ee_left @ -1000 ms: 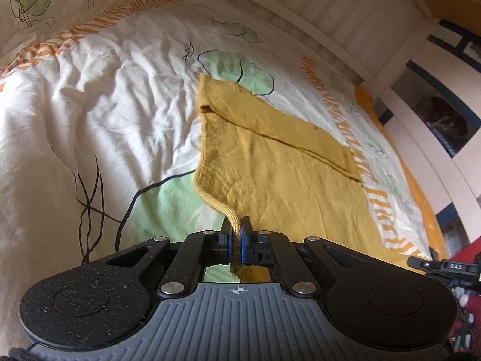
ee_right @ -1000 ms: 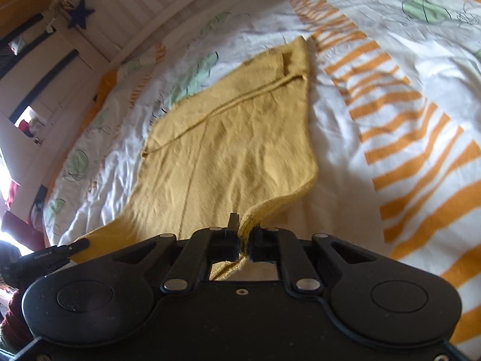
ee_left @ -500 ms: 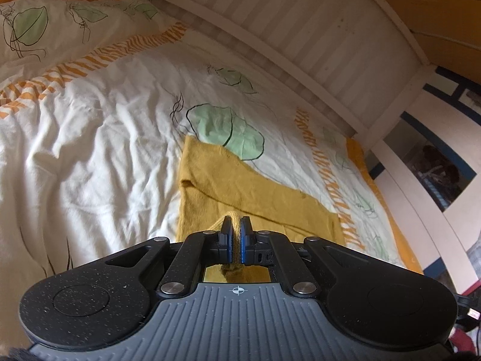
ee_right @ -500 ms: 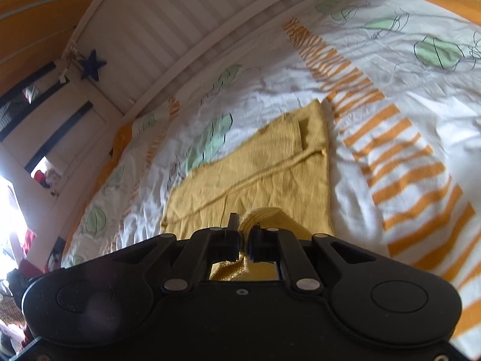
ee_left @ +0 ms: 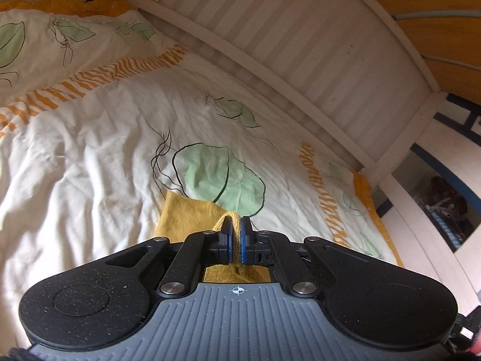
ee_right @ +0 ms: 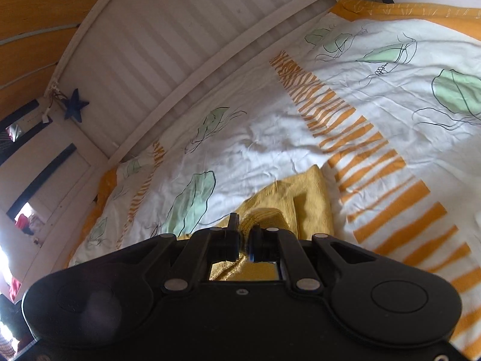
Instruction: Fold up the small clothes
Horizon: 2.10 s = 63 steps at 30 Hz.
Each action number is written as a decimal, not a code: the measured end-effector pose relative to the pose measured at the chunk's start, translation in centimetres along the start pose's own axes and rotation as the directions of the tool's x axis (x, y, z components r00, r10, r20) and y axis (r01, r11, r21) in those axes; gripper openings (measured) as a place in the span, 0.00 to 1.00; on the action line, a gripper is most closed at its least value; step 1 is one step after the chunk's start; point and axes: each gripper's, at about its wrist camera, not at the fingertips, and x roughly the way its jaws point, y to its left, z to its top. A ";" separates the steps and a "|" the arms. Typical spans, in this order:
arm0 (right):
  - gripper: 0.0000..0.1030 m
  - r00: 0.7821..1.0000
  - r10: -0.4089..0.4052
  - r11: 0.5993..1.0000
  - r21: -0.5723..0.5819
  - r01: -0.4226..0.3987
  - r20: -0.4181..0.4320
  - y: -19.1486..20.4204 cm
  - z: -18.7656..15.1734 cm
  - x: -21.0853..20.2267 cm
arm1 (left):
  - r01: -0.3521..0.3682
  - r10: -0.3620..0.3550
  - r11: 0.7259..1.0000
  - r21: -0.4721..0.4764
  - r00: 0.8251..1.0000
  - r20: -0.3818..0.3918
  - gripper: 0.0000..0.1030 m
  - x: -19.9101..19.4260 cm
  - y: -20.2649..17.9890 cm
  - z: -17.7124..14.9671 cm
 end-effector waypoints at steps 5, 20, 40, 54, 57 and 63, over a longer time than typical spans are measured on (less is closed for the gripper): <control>0.12 0.999 -0.040 0.999 -0.006 0.040 -0.018 -0.8 1.0 3.9 | -0.042 0.042 0.999 -0.002 0.999 -0.008 0.04 3.7 0.3 0.5; 0.14 0.984 -0.157 0.987 0.005 0.158 -0.079 -4.0 1.7 12.5 | -0.201 0.201 0.980 0.004 0.978 -0.049 0.05 12.9 3.0 0.7; 0.74 0.976 -0.218 0.937 -0.286 0.201 -0.027 0.8 -1.0 10.5 | -0.129 0.200 0.911 0.391 0.969 -0.147 0.57 9.3 -2.0 -5.2; 0.73 0.950 -0.257 0.799 -0.592 0.106 -0.177 7.0 -8.1 14.6 | -0.142 0.241 0.918 0.371 0.942 -0.236 0.62 10.0 0.1 -9.0; 0.74 0.945 -0.277 0.781 -0.613 0.118 -0.172 7.6 -8.2 16.1 | -0.140 0.240 0.912 0.385 0.944 -0.227 0.63 9.9 0.0 -9.4; 0.74 0.939 -0.304 0.792 -0.590 0.155 -0.161 8.0 -5.7 20.1 | -0.137 0.235 0.915 0.380 0.946 -0.224 0.63 9.7 0.0 -9.4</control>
